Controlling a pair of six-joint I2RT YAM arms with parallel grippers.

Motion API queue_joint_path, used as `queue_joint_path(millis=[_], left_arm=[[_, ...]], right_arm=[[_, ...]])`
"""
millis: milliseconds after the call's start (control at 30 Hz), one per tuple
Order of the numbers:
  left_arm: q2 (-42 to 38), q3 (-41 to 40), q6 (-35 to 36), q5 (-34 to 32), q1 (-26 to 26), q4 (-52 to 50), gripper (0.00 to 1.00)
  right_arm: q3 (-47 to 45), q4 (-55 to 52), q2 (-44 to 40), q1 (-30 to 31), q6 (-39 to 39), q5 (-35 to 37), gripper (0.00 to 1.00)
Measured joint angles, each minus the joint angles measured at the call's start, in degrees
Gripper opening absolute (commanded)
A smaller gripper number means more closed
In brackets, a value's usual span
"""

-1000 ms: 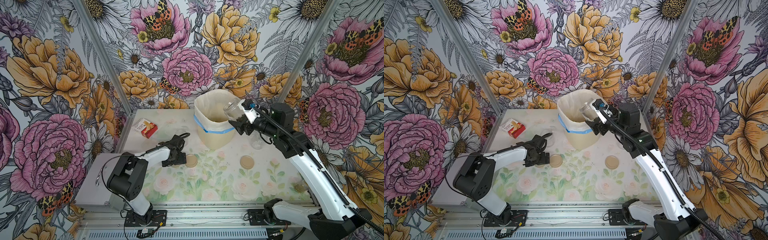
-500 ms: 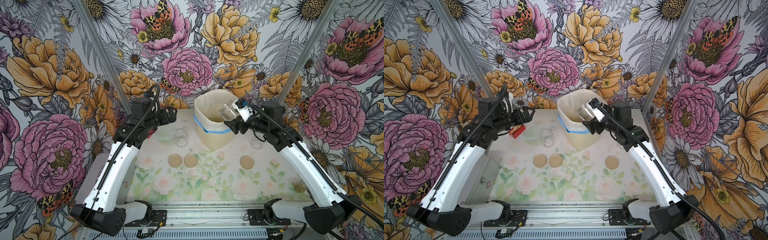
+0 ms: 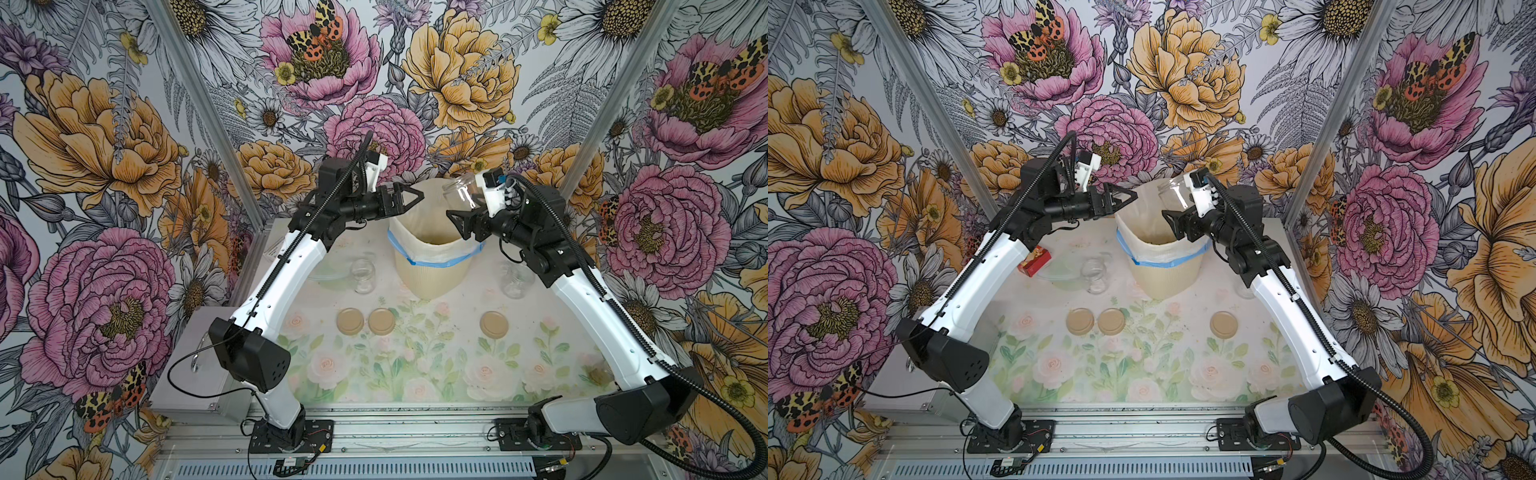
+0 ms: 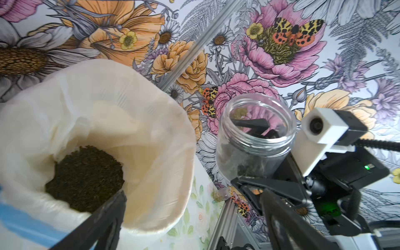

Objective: Empty moldy tea leaves from jars
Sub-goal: Pour the moldy tea leaves from the jar into the trash bin.

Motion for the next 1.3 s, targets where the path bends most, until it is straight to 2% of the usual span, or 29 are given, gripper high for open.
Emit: queue_joint_path(millis=[367,633,833,1000,1100,1300], left_arm=[[10.88,14.47,-5.51,4.74,-5.86,5.03,0.99],[17.16,17.18,-6.73,5.95,-8.24,5.01,0.99],[18.62,19.74,-6.75,6.01,-9.11,4.9,0.98],[18.73,20.28,-6.56,6.14,-9.25,4.98,0.89],[18.73,20.26,-5.81,6.12,-9.25,5.03,0.72],[18.73,20.26,-5.66,6.12,-9.4,4.92,0.66]], right_arm=[[-2.03,6.67,0.17,-0.04,5.29,0.17,0.5],[-5.01,6.69,0.17,-0.66,6.14,-0.48,0.5],[-5.09,6.86,0.17,-0.94,6.95,-5.33,0.5],[-5.09,6.8,0.17,-0.96,7.63,-8.83,0.51],[-5.11,6.64,0.17,-1.16,8.07,-9.44,0.52],[-5.2,6.64,0.17,-1.29,8.09,-9.4,0.58]])
